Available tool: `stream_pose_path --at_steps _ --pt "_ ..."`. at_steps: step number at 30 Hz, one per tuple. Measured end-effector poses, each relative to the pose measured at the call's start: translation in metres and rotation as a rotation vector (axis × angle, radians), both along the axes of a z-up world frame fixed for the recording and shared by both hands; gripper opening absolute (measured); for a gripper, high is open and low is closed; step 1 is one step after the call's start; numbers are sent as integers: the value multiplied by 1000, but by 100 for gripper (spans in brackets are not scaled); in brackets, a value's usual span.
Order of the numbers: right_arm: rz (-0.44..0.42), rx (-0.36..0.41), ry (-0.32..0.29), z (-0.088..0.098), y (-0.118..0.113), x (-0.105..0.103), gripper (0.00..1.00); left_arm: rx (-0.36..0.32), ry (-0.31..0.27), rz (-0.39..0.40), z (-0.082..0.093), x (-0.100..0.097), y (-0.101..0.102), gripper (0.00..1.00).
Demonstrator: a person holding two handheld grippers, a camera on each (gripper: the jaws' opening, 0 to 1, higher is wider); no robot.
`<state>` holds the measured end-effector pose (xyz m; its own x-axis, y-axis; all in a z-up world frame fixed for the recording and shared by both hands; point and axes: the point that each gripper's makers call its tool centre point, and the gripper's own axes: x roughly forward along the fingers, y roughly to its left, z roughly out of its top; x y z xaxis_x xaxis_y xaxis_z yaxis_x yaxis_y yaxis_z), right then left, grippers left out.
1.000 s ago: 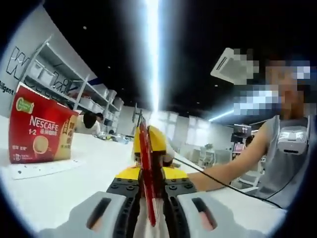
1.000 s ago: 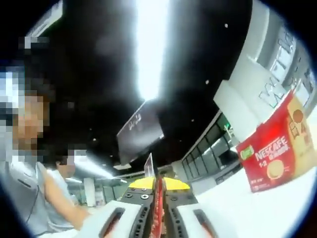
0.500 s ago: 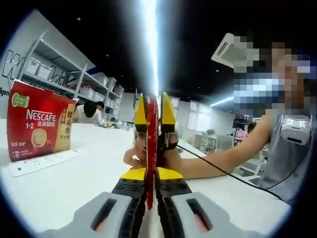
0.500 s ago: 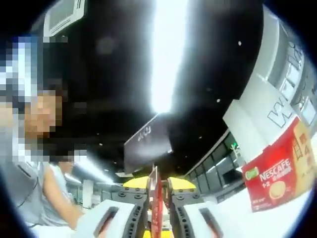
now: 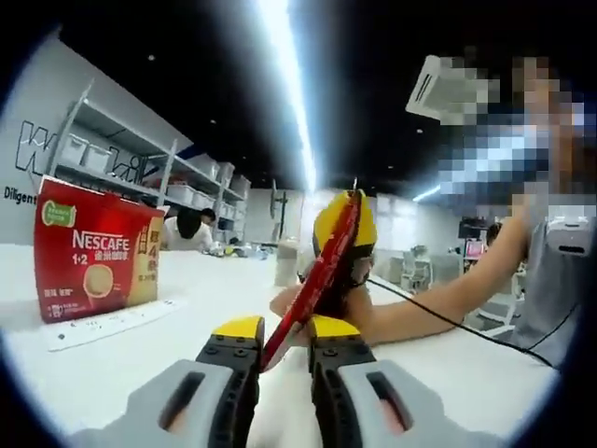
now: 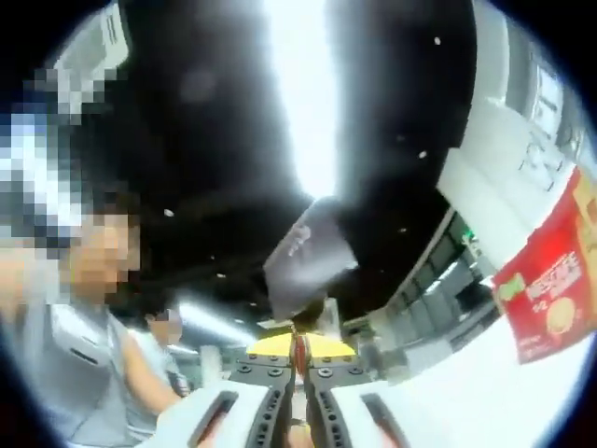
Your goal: Tear open the coffee pouch, take out the coffee, and pour the coffee from the pouch into the cup
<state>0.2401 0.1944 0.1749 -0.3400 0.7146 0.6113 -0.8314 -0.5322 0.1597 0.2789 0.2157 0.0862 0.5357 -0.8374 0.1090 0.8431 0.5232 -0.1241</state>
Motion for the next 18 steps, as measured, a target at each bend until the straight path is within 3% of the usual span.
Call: stream_pose_path --at_steps 6,10,13,16,18 --pt "91 3 22 2 -6 -5 3 6 -48 -9 3 -3 -3 29" --pt "110 -17 2 -1 -4 -11 3 21 -68 7 3 -1 -3 33" --pt "36 -5 -11 -1 -2 -4 4 25 -71 2 3 -3 -3 28" --pt "-53 -20 -27 -5 3 6 4 -22 -15 -80 3 -13 -10 22" --pt "-53 -35 -10 -6 4 8 4 -39 -27 -98 6 -17 -11 22"
